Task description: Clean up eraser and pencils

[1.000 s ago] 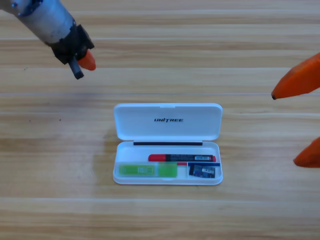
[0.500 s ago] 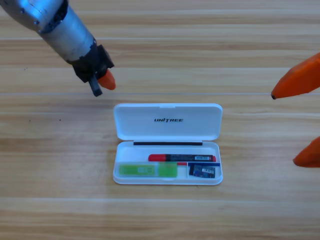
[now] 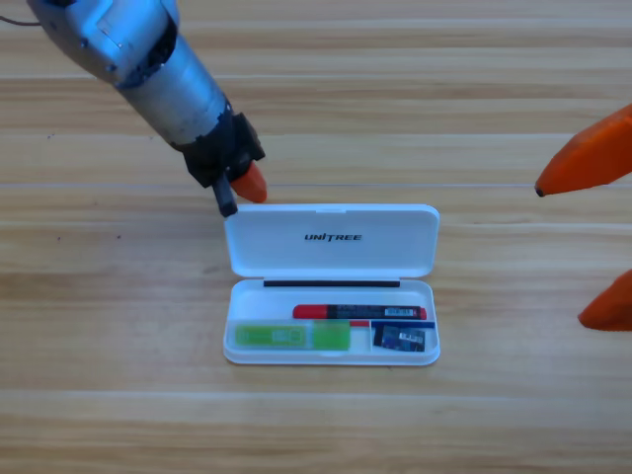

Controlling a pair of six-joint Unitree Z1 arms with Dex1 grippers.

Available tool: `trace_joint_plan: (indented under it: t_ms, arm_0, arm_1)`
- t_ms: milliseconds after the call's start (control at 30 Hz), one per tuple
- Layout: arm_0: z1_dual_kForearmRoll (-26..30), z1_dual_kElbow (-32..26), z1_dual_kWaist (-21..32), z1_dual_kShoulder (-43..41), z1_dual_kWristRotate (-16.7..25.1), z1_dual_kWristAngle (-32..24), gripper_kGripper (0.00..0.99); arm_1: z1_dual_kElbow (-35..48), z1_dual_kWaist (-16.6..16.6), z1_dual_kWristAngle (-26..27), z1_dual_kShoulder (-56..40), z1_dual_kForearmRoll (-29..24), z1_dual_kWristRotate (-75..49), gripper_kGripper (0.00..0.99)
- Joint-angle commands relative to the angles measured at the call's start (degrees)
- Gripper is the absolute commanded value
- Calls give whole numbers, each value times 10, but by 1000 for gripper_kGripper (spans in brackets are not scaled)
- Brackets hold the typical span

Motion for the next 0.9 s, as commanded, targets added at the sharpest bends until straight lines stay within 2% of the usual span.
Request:
trace_joint_plan:
  t_ms: [33,633,900]
  arm_0:
    - [7,-5,-24,21,-12,-11,0]
    - [69,0,-76,-37,-24,-18,0]
    - [74,31,-103,-58,-37,-23,0]
  arm_1:
    - [17,-1,8,32,-10,3,900]
    - [14,2,8,37,-10,6,900]
    - [17,3,8,37,-10,7,900]
